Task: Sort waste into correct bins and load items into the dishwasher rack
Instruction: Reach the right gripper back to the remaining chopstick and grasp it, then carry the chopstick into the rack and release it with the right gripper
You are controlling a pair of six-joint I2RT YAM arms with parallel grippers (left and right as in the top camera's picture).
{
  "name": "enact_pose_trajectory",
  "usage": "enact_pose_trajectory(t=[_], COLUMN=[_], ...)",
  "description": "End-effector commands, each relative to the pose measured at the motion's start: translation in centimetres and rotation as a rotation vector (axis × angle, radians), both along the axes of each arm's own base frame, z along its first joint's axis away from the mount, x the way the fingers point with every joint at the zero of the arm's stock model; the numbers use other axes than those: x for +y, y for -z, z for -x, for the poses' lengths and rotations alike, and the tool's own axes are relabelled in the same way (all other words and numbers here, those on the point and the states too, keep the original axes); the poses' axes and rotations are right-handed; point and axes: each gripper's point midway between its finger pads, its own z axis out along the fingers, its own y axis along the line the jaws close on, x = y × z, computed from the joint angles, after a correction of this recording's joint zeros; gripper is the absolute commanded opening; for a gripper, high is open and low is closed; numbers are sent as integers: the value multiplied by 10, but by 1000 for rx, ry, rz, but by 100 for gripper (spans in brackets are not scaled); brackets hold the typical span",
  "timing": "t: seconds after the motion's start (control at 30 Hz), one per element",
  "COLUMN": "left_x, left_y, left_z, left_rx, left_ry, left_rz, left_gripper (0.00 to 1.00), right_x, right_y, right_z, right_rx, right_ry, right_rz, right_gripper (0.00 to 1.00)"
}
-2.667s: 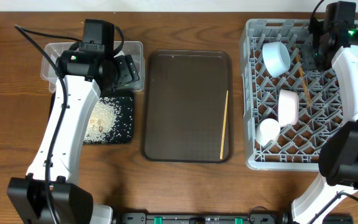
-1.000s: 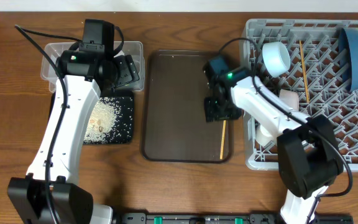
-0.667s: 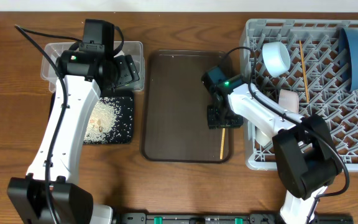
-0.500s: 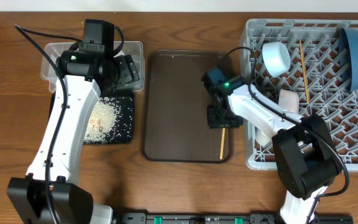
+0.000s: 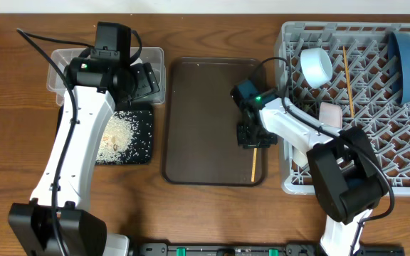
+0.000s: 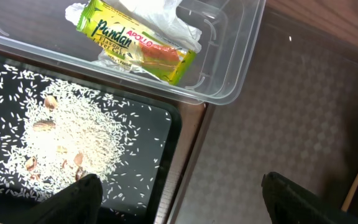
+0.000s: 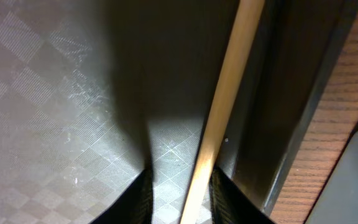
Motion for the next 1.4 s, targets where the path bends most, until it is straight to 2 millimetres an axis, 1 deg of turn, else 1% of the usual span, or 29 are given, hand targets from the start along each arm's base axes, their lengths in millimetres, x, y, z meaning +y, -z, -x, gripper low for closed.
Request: enact_pose_trajectory(t=[0.0,0.1,0.13,0.17,0.33,0.4,0.43,0.5,0.6,0.63,0.67,0.73,0.77,0.8,0.83,0.87,0.93,1.0,1.1,1.27,1.37], left_x=[3,3,3,3,3,3,3,3,3,3,3,3,3,3,3,3,3,3,3,3,3], left_y=[-10,-10,-10,-10,-10,-10,-10,-10,-10,-10,-10,-10,-10,-10,-10,-10,-10,-10,-10,-10,-10], left_z=[-1,-1,-1,-1,-1,-1,-1,-1,-1,-1,-1,-1,-1,-1,-1,-1,-1,-1,-1,-1,-1], left_rx=[-27,-27,-27,-27,-27,-27,-27,-27,-27,-27,-27,-27,-27,-27,-27,-27,-27,-27,-27,-27,-27], left_ry=[-6,-6,-6,-6,-6,-6,-6,-6,-6,-6,-6,-6,-6,-6,-6,-6,-6,-6,-6,-6,-6], left_rz=[-6,-6,-6,-6,-6,-6,-6,-6,-6,-6,-6,-6,-6,-6,-6,-6,-6,-6,-6,-6,-6], left_gripper=[85,85,85,85,85,85,85,85,85,85,85,85,85,85,85,85,85,85,85,85,85], right_x=[-3,-2,-3,-2,4,7,10,17,30,35,36,32,28,23,15,2,-25,-58,-98,-169,-196], right_y=[11,12,11,11,4,-3,-10,-29,-75,-97,-114,-155,-172,-191,-205,-220,-242,-255,-258,-246,-238], right_z=[4,4,4,4,-2,-9,-14,-26,-50,-59,-66,-82,-88,-95,-101,-107,-115,-121,-126,-137,-142], right_rx=[37,35,36,35,23,6,-12,-57,-159,-207,-247,-348,-394,-446,-490,-535,-598,-628,-610,-552,-536], right_ry=[-2,-2,-5,-8,-45,-71,-92,-144,-223,-258,-274,-275,-283,-296,-298,-287,-251,-211,-195,-167,-138], right_rz=[4,3,4,3,-18,-27,-37,-60,-100,-113,-115,-95,-81,-60,-29,14,96,177,243,326,305], right_gripper=[20,10,2,1,1,1,1,1,1,1,1,1,1,1,1,1,1,1,1,1,4])
